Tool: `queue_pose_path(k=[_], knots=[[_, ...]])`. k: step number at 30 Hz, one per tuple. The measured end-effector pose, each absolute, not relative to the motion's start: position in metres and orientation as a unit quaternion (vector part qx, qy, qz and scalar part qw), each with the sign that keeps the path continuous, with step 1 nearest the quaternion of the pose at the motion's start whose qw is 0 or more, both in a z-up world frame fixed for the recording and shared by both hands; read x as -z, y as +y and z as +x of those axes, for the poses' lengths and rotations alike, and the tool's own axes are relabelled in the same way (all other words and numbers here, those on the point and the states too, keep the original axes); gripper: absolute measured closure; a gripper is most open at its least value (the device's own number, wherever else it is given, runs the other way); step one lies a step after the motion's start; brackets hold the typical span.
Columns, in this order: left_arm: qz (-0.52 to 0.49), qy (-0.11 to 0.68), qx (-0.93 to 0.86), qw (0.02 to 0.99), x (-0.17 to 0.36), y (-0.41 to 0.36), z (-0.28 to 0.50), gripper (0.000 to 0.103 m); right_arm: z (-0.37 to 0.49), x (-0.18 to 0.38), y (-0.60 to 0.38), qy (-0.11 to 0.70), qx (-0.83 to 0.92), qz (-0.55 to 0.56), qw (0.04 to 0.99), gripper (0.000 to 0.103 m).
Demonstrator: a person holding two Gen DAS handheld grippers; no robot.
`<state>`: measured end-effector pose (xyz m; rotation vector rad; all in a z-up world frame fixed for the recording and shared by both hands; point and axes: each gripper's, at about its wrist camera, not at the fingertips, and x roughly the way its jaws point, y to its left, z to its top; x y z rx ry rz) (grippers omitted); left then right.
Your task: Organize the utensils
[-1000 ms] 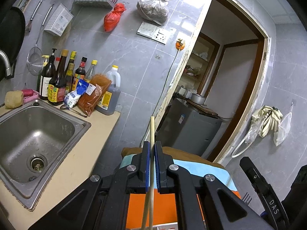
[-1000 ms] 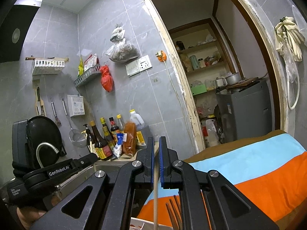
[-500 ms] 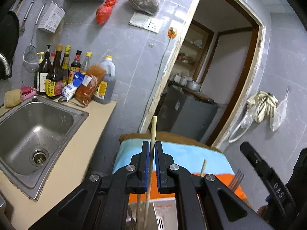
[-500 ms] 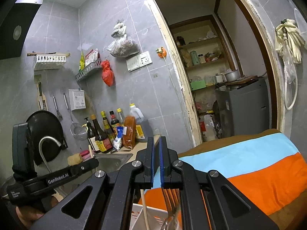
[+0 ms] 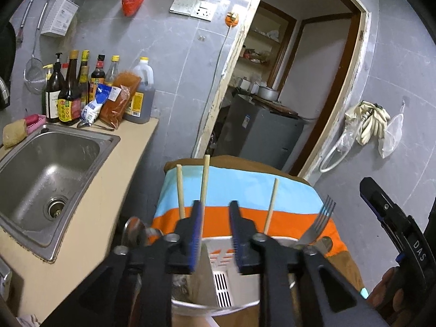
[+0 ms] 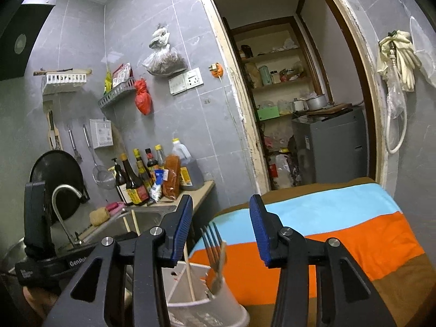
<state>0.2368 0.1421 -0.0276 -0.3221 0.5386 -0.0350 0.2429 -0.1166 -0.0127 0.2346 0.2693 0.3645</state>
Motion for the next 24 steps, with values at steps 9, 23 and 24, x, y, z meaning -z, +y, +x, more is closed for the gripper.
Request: queue_pose_path(k=[9, 23, 24], knots=[[-0.154, 0.259, 0.019, 0.953, 0.021, 0.135, 0.218, 0.043, 0.217, 0.005, -0.142, 0.137, -0.14, 0.1, 0.975, 0.039], [-0.114, 0.245, 0.016, 0.963, 0.006, 0.103, 0.172, 0.007, 0.182, -0.003, -0.178, 0.162, -0.114, 0.076, 0.977, 0.01], [-0.113, 0.244, 0.015, 0.963, 0.005, 0.101, 0.168, 0.006, 0.179, -0.003, -0.181, 0.165, -0.112, 0.073, 0.977, 0.009]])
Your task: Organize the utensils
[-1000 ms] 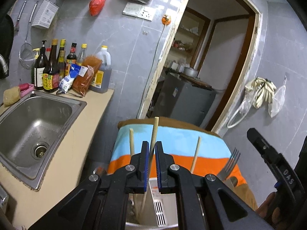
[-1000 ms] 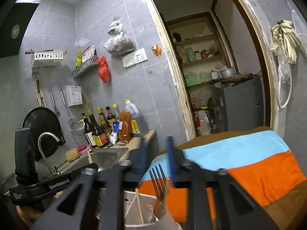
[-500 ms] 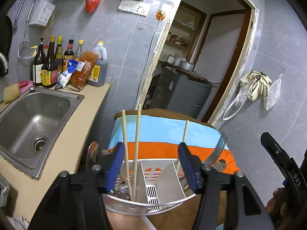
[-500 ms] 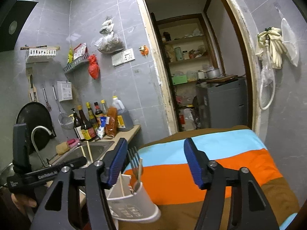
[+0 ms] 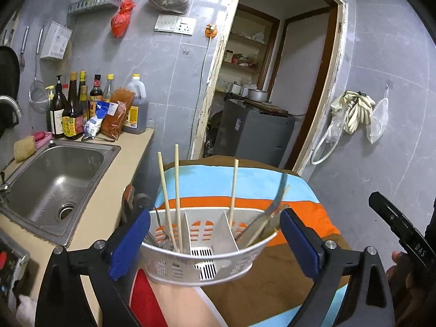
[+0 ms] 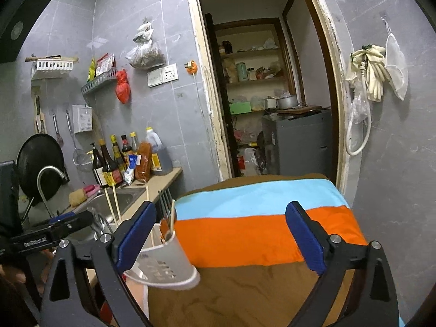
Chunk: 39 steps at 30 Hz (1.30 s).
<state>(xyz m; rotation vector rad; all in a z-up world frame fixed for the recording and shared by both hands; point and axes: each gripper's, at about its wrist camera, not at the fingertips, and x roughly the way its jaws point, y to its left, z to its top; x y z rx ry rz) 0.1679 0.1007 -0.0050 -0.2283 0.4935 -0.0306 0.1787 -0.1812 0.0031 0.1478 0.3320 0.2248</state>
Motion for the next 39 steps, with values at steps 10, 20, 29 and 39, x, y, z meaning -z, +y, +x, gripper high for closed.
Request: queue_pose_path(k=[10, 20, 29, 39], knots=[[-0.103, 0.236, -0.005, 0.966, -0.003, 0.068, 0.122, 0.002, 0.138, -0.01, -0.22, 0.178, -0.092, 0.048, 0.979, 0.002], [-0.103, 0.224, -0.027, 0.969, -0.007, 0.034, 0.068, 0.001, 0.079, -0.014, -0.259, 0.193, -0.073, 0.035, 0.978, 0.002], [-0.086, 0.213, -0.031, 0.973, -0.008, 0.006, 0.026, 0.001, 0.035, -0.016, -0.283, 0.187, -0.071, 0.04, 0.979, 0.002], [-0.071, 0.204, -0.034, 0.976, -0.013, -0.006, 0.0, 0.001, 0.014, -0.015, -0.297, 0.188, -0.083, 0.042, 0.978, 0.002]])
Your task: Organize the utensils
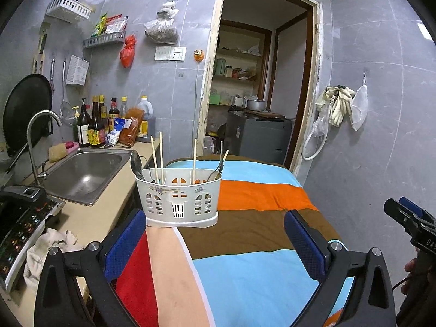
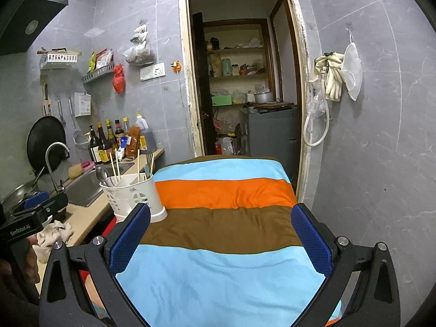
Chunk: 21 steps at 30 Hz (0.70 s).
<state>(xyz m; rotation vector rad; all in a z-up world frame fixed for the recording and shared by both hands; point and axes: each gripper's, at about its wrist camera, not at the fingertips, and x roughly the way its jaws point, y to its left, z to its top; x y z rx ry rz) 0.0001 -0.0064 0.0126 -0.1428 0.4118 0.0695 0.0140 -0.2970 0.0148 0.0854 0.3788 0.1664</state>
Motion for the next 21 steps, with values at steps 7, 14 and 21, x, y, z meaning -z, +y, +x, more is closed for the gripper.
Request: queue_pose_path(k=[7, 14, 21], knots=[[-0.073, 0.198, -0.04, 0.977, -0.013, -0.005, -0.009, 0.001, 0.01, -0.017, -0.295, 0.183, -0.088, 0.038, 0.978, 0.002], [-0.072, 0.195, -0.041, 0.977, -0.013, -0.004, -0.013, 0.001, 0.011, -0.019, -0.292, 0.181, -0.093, 0.036, 0.978, 0.002], [-0.071, 0.194, -0.041, 0.977, -0.013, -0.004, -0.012, 0.001, 0.011, -0.018, -0.29, 0.181, -0.094, 0.035, 0.978, 0.002]])
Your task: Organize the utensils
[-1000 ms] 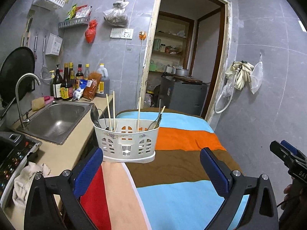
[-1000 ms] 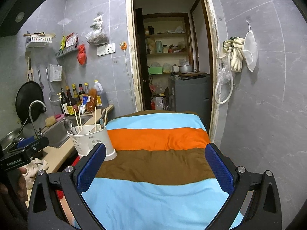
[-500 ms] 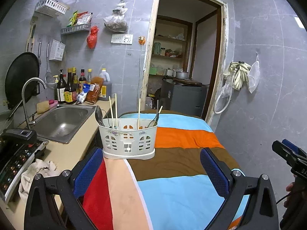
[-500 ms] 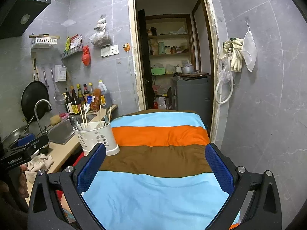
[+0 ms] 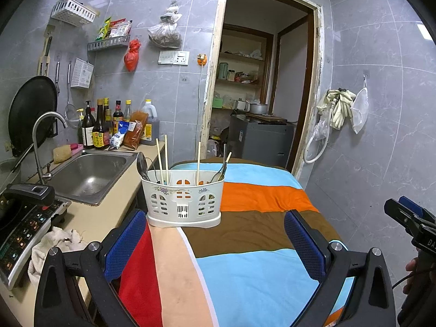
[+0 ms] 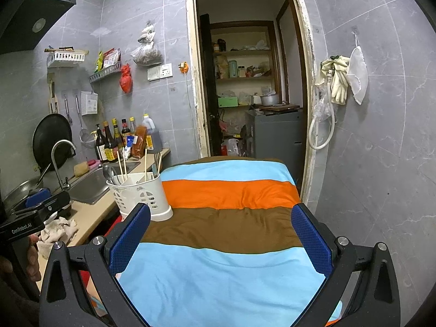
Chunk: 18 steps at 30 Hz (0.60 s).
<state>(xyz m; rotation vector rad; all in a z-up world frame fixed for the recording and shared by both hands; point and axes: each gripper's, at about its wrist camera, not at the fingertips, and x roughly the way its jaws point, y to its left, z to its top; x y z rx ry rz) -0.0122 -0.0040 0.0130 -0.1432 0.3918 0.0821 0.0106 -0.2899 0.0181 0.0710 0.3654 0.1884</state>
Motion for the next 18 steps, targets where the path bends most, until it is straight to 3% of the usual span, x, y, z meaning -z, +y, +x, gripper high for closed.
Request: queue_pose_path(k=[18], knots=[[-0.071, 0.195, -0.041, 0.977, -0.0133, -0.0048, -0.0121, 0.001, 0.0113, -0.0165, -0.2873, 0.183, -0.091, 0.037, 0.978, 0.002]])
